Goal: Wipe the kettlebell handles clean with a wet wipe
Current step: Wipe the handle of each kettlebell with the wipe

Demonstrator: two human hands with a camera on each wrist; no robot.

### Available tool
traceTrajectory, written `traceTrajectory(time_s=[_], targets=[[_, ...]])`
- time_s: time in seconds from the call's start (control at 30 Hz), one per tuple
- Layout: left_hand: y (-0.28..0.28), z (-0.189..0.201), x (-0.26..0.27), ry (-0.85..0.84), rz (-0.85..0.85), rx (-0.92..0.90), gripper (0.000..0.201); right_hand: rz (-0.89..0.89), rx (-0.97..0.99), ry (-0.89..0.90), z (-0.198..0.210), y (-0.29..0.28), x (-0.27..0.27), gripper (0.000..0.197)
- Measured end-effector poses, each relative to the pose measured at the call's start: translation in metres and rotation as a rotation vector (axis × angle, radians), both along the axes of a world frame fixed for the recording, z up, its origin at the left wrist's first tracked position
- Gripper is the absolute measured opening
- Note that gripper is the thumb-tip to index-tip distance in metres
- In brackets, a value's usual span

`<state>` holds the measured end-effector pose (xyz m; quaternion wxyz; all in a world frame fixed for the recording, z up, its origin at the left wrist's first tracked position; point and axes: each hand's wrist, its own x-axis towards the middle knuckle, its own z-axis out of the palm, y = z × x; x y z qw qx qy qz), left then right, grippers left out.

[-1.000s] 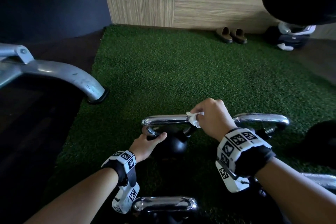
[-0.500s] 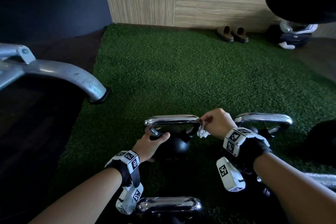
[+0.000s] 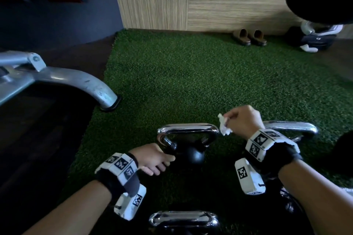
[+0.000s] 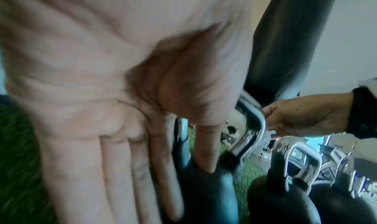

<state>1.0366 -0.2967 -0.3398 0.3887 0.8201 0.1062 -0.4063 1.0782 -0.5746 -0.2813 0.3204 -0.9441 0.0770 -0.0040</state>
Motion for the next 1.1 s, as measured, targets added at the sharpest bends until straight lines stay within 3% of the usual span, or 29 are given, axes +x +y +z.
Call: traceTrajectory(time_s=[0.1,0.17,0.27,0.37,0.47,0.63,0.77,0.87,0.93,1.0,1.1], targets=[[0.005,0.032,-0.004,-0.079,0.055,-0.214,0.028,0.046,0.235,-0.142,0.028,0.011,-0.008,0.014],[0.004,0.053,-0.006,-0.192,0.157,-0.389,0.034,0.179,0.373,-0.159,0.039,0.028,-0.017,0.017],[-0.001,0.075,-0.009,-0.258,0.316,-0.615,0.050,0.371,0.338,-0.248,0.041,0.051,-0.028,0.019],[-0.008,0.085,-0.011,-0.275,0.417,-0.823,0.050,0.460,0.305,-0.313,0.043,0.065,-0.039,0.016],[-0.012,0.084,-0.014,-0.272,0.422,-0.957,0.048,0.458,0.322,-0.339,0.043,0.073,-0.046,0.011],[-0.016,0.077,-0.015,-0.329,0.392,-1.027,0.044,0.274,0.361,-0.422,0.033,0.076,-0.043,0.022],[-0.022,0.073,-0.011,-0.568,0.366,-0.910,0.036,0.206,0.546,-0.274,0.021,0.064,-0.038,0.022],[-0.016,0.072,-0.006,-1.049,0.235,-0.412,0.025,-0.094,0.593,-0.200,0.000,0.046,-0.026,0.021],[-0.012,0.067,-0.004,-1.236,0.152,-0.192,0.029,-0.291,0.489,-0.055,-0.025,0.034,-0.018,0.023],[-0.012,0.060,-0.005,-1.333,0.023,-0.070,0.034,-0.293,0.463,0.149,-0.055,0.030,-0.013,0.039],[-0.017,0.051,-0.005,-1.349,-0.109,-0.021,0.037,-0.124,0.454,0.414,-0.086,0.033,-0.012,0.067]])
